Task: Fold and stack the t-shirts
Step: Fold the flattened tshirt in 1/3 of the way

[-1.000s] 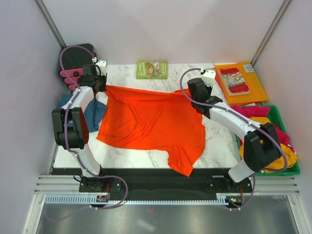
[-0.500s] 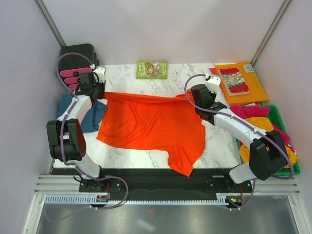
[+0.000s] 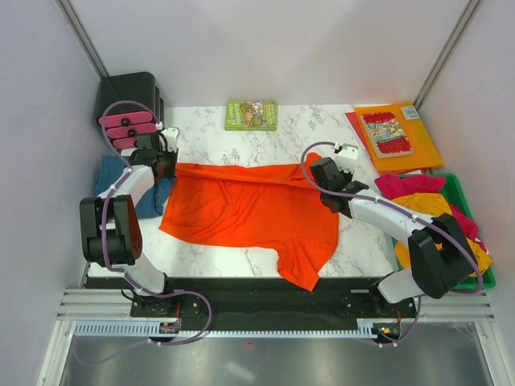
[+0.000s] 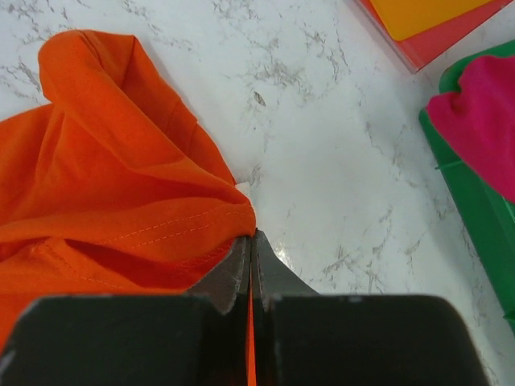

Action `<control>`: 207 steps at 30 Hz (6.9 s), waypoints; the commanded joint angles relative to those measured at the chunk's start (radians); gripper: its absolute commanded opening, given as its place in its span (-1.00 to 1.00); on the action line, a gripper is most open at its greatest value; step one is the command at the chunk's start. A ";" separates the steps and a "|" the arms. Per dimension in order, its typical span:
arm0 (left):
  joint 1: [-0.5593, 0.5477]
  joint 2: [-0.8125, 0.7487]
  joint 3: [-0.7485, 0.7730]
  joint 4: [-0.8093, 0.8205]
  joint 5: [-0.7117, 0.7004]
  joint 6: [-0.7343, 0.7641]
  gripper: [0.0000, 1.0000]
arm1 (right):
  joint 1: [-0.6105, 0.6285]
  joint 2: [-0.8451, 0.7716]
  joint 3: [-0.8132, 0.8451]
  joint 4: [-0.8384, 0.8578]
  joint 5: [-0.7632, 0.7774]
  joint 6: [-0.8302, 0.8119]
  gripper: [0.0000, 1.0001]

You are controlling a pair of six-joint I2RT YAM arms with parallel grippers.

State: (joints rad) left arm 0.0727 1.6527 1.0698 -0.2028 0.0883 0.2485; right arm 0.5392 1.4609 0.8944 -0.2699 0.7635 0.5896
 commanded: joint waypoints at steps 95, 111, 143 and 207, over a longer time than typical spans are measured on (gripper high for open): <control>-0.163 0.492 0.553 -0.311 0.091 -0.077 -0.65 | -0.222 0.662 0.666 -0.123 -0.132 -0.097 -1.00; -0.165 0.749 0.930 -0.412 0.005 -0.141 -0.59 | -0.312 0.874 1.044 -0.264 -0.153 -0.134 -0.96; -0.189 0.197 0.188 -0.299 0.177 -0.097 -0.27 | -0.027 0.346 0.242 -0.077 -0.294 0.029 -0.85; -0.140 -0.079 -0.145 -0.520 0.007 0.077 -0.23 | 0.070 0.078 -0.060 -0.320 -0.363 0.030 -0.36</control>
State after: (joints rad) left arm -0.0650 1.5883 0.9173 -0.6510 0.1570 0.2413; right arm 0.6048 1.5768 0.8551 -0.4751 0.4145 0.5934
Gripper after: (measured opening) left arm 0.401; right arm 0.309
